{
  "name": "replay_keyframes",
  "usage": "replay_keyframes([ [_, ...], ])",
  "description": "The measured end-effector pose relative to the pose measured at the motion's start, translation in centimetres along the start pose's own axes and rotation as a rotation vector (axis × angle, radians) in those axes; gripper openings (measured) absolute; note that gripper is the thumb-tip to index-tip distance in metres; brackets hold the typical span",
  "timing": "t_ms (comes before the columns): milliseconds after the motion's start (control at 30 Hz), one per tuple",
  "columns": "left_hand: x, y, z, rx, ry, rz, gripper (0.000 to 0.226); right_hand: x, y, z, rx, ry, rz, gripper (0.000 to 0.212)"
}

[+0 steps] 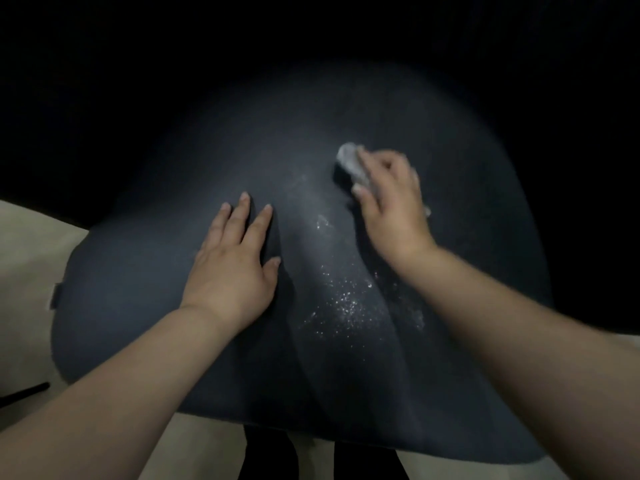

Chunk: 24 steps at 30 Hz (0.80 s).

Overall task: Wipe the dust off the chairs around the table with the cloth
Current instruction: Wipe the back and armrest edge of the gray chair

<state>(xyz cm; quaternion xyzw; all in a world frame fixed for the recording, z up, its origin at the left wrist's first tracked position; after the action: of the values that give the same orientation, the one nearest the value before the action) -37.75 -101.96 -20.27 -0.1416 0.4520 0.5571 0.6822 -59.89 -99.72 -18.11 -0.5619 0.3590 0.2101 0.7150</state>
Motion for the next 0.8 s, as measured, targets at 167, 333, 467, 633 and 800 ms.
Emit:
replay_keyframes([
  [167, 0.3, -0.1, 0.0, 0.015, 0.013, 0.037, 0.071, 3.3, -2.8, 0.2, -0.13, -0.134, 0.056, 0.045],
  [333, 0.0, -0.3, 0.4, 0.035, -0.01, -0.001, 0.073, 5.0, -4.2, 7.8, -0.262, -0.352, 0.034, 0.04],
  [467, 0.3, -0.1, 1.3, 0.094, -0.028, -0.04, 0.073, 2.4, -2.8, 4.1, -0.191, -0.213, 0.08, 0.033],
  [633, 1.1, 0.1, 2.3, 0.112, -0.002, -0.055, 0.073, 3.0, -2.6, 5.9, -0.134, -0.165, 0.12, 0.036],
  [800, 1.4, 0.7, 2.8, 0.13, -0.028, -0.076, 0.073, 1.6, -1.7, 10.1, -0.074, -0.147, 0.036, 0.035],
])
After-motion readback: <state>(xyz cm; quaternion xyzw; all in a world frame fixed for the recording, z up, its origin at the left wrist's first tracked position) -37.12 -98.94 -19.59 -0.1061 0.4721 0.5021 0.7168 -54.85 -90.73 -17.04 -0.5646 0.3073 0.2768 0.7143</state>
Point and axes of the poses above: each hand's wrist, its own z-axis away from the middle knuckle, its own x-axis out of the palm, y = z × x, the point moved 9 cm from there along -z, towards the middle knuckle, and after that the axes turned 11 degrees about -y, right-handed, at the moved point
